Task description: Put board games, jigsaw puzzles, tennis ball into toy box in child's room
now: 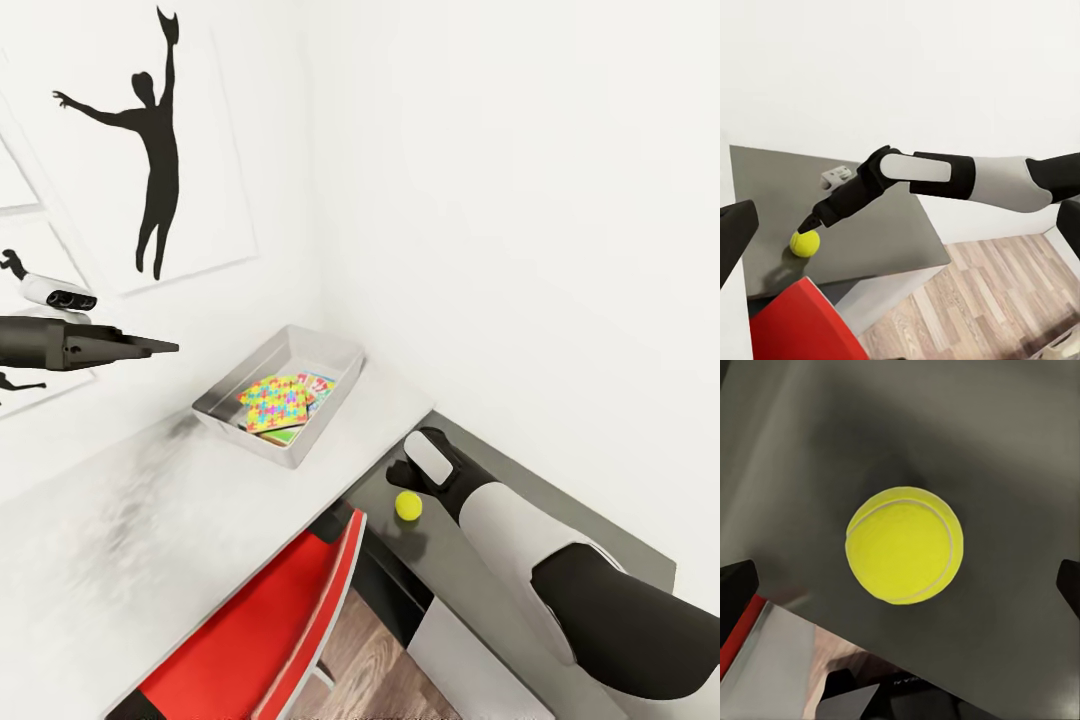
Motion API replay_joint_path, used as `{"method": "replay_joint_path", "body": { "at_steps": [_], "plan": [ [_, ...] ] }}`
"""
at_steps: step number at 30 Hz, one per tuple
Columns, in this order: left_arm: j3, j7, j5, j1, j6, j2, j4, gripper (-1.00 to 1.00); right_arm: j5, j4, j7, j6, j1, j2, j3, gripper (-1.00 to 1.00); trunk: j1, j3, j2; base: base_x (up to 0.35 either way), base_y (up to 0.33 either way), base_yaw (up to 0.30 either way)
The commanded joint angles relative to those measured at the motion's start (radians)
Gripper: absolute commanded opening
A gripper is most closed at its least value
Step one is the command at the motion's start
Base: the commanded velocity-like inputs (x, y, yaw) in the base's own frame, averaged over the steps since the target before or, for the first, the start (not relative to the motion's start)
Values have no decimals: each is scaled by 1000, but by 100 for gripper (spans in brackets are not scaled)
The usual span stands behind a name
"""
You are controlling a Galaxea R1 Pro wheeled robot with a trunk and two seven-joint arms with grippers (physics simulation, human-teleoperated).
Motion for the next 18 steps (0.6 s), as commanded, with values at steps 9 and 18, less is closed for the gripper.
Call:
{"method": "replay_joint_path", "body": {
  "at_steps": [9, 18],
  "plan": [
    [-3, -5, 0, -2, 11, 3, 0, 100, -3, -1, -6, -20, -1, 0, 6, 100, 1, -17, -2, 0, 0, 0],
    [-2, -5, -1, -2, 11, 8, 0, 100, -5, -1, -5, -37, -1, 0, 89, 100, 1, -31, -2, 0, 0, 0]
  ]
}}
